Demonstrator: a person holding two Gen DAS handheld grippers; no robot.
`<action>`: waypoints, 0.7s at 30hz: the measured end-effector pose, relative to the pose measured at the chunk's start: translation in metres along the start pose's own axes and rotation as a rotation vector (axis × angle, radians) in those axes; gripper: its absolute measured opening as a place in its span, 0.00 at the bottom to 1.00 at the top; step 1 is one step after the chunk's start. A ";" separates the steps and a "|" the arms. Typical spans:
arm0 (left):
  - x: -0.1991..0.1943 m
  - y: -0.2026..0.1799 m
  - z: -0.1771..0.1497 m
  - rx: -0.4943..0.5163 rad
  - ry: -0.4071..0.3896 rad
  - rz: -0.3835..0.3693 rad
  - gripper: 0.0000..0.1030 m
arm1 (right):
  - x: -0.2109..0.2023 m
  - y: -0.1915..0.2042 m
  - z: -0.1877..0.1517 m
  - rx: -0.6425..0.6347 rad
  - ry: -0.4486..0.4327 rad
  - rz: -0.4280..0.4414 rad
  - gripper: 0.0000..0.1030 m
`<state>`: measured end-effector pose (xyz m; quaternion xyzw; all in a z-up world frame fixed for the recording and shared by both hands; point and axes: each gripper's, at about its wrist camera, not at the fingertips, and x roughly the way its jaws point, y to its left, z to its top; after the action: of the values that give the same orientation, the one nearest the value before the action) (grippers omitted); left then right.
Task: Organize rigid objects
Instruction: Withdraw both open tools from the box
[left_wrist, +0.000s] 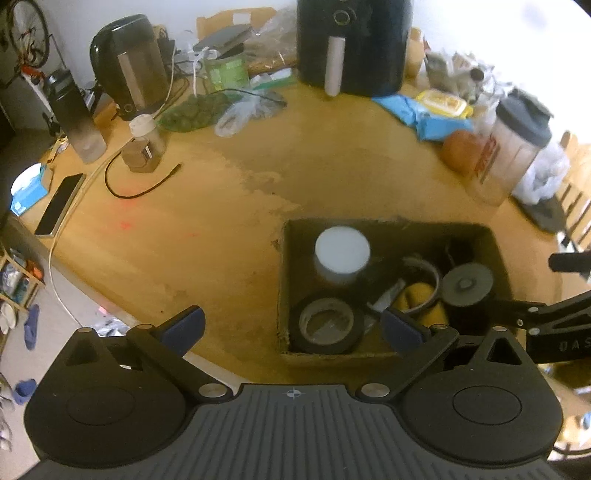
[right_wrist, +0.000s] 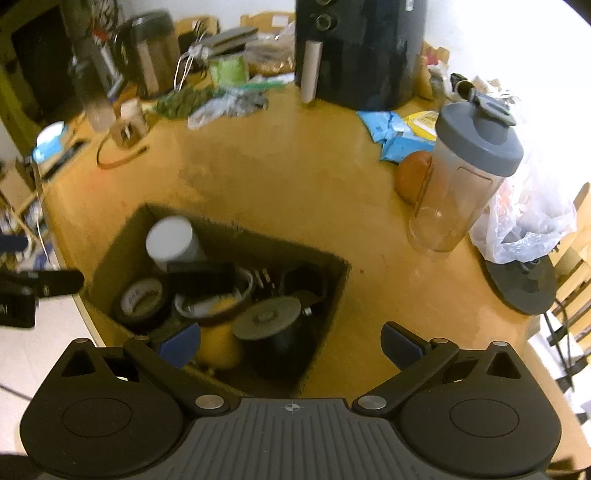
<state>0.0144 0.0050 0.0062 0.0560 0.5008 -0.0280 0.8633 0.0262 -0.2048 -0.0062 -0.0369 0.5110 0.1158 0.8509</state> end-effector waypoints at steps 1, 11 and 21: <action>0.001 -0.001 -0.001 0.013 0.009 0.004 1.00 | 0.002 0.002 -0.001 -0.013 0.018 -0.010 1.00; 0.017 -0.006 -0.011 0.071 0.143 0.010 1.00 | 0.017 0.013 -0.018 -0.060 0.160 -0.024 1.00; 0.028 -0.011 -0.022 0.086 0.223 -0.031 1.00 | 0.031 0.015 -0.032 -0.054 0.269 -0.014 1.00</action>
<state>0.0086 -0.0029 -0.0300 0.0881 0.5930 -0.0565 0.7984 0.0088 -0.1909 -0.0477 -0.0786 0.6170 0.1178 0.7741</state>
